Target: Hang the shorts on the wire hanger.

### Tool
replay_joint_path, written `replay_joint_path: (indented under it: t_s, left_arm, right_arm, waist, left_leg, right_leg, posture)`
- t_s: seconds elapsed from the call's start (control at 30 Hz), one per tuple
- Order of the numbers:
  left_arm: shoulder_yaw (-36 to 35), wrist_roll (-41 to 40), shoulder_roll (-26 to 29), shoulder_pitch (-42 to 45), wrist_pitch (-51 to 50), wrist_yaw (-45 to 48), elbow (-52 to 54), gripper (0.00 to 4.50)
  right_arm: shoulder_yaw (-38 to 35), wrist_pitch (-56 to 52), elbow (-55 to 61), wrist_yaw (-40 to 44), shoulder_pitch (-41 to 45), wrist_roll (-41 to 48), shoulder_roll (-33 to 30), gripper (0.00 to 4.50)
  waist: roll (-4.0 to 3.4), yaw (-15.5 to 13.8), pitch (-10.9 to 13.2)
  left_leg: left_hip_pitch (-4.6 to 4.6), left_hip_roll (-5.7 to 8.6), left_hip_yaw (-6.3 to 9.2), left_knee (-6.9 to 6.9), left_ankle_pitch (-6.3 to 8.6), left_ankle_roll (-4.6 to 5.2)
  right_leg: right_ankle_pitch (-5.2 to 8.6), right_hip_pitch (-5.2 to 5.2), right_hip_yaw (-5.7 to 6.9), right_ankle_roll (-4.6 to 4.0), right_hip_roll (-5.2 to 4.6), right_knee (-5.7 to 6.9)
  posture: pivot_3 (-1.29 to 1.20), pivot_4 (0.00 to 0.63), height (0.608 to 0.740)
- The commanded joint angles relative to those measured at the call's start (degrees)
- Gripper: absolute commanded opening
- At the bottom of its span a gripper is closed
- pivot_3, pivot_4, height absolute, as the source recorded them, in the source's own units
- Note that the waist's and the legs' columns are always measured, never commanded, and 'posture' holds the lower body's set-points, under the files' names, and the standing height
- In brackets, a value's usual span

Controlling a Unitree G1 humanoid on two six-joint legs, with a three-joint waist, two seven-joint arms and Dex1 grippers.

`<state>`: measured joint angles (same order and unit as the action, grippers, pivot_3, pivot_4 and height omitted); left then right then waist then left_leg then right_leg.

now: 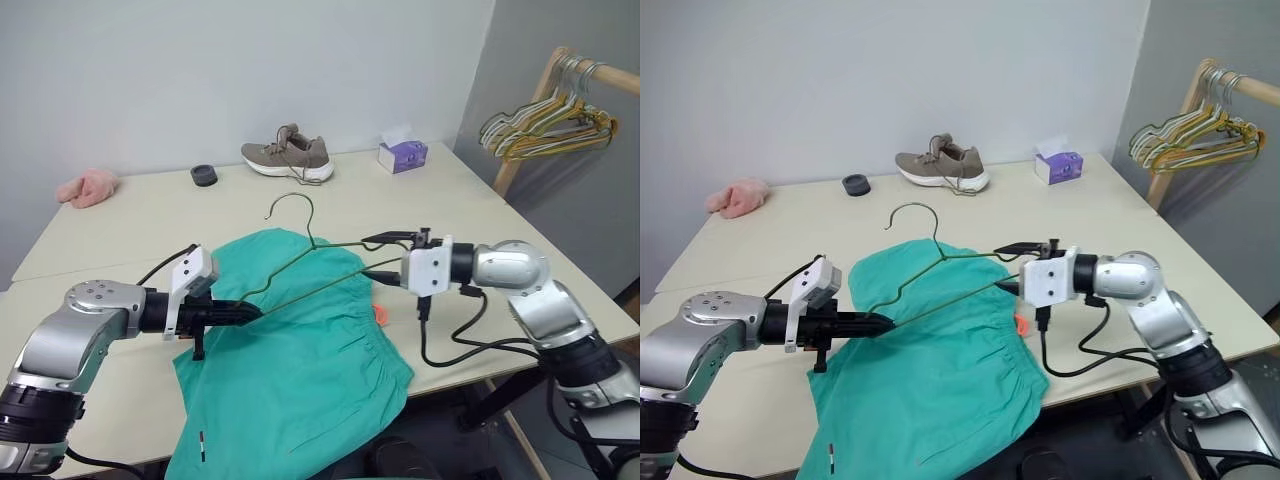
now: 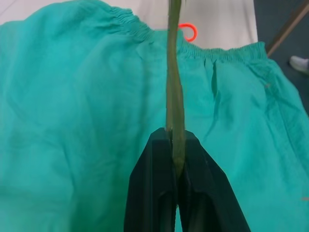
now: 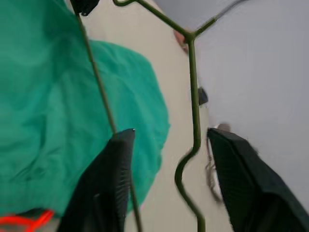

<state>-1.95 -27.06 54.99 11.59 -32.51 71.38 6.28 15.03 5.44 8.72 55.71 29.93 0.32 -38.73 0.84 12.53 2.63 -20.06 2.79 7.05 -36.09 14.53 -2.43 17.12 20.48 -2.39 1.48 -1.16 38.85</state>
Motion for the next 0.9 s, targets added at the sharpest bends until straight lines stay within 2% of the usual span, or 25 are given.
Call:
replay_joint_path:
  t_s: [0.03,0.1,0.27,0.53,0.67,0.77,0.9]
  left_arm:
    - [-1.77,2.81,2.36,1.2,5.11,0.36,0.4,0.0]
    - [-1.5,4.01,3.17,1.63,7.15,0.95,-0.21,0.0]
    - [-0.44,5.5,3.94,2.98,9.74,2.3,0.15,0.0]
    - [0.25,6.65,3.94,3.73,10.6,3.46,1.19,0.0]
    - [0.17,7.32,4.27,3.09,11.17,3.99,1.23,0.0]
    - [0.18,7.92,4.51,2.66,11.84,4.26,1.03,0.0]
    - [0.28,8.12,4.26,2.7,11.81,4.76,0.98,0.0]
  right_arm:
    - [-4.3,-13.07,5.38,2.48,-0.37,6.66,-2.58,3.92]
    - [-4.3,-20.03,7.19,3.87,-0.7,8.22,-4.4,4.47]
    - [-0.74,-32.8,8.79,3.99,0.78,8.1,-4.95,4.47]
    - [7.34,-38.7,2.58,5.73,7.68,4.57,-1.32,4.47]
    - [9.4,-39.72,0.12,8.17,10.05,4.57,-0.68,3.59]
    - [10.64,-39.99,-0.65,9.7,10.78,4.21,-0.72,2.51]
    - [12.23,-39.27,-2.54,10.07,11.27,2.79,-0.15,0.99]
  waist:
    - [-0.02,-0.04,0.02]
    - [-0.04,0.0,0.02]
    - [-0.05,0.08,0.04]
    - [-0.12,0.17,0.12]
    - [-0.12,0.14,0.11]
    - [-0.12,0.14,0.11]
    - [-0.12,0.13,0.11]
  left_leg:
    - [0.0,0.0,0.0,0.0,0.0,0.0]
    - [0.01,-0.01,0.0,0.01,0.0,0.0]
    - [0.01,-0.04,-0.03,0.02,0.01,-0.01]
    - [-0.03,-0.05,-0.04,0.02,0.02,-0.02]
    - [-0.31,-0.05,-0.02,0.01,0.02,-0.02]
    - [-0.82,-0.05,-0.01,-0.06,0.01,-0.03]
    - [-0.83,-0.05,-0.01,-0.03,0.02,-0.04]
  right_leg:
    - [0.0,0.0,0.0,-0.01,0.0,0.0]
    - [0.01,0.0,0.01,-0.02,0.0,0.01]
    - [0.03,0.02,0.02,-0.04,0.01,0.0]
    - [0.03,0.08,0.02,-0.03,0.01,0.0]
    - [0.02,0.33,0.05,-0.03,0.01,0.01]
    - [-0.01,0.84,0.05,-0.01,0.01,0.08]
    - [-0.01,0.86,0.05,-0.01,0.01,0.07]
  posture:
    - [-0.25,0.0,0.74]
    - [-0.26,0.0,0.74]
    - [-0.26,0.0,0.74]
    - [-0.25,0.0,0.74]
    - [-0.24,0.0,0.74]
    - [-0.24,0.0,0.74]
    - [-0.24,0.0,0.74]
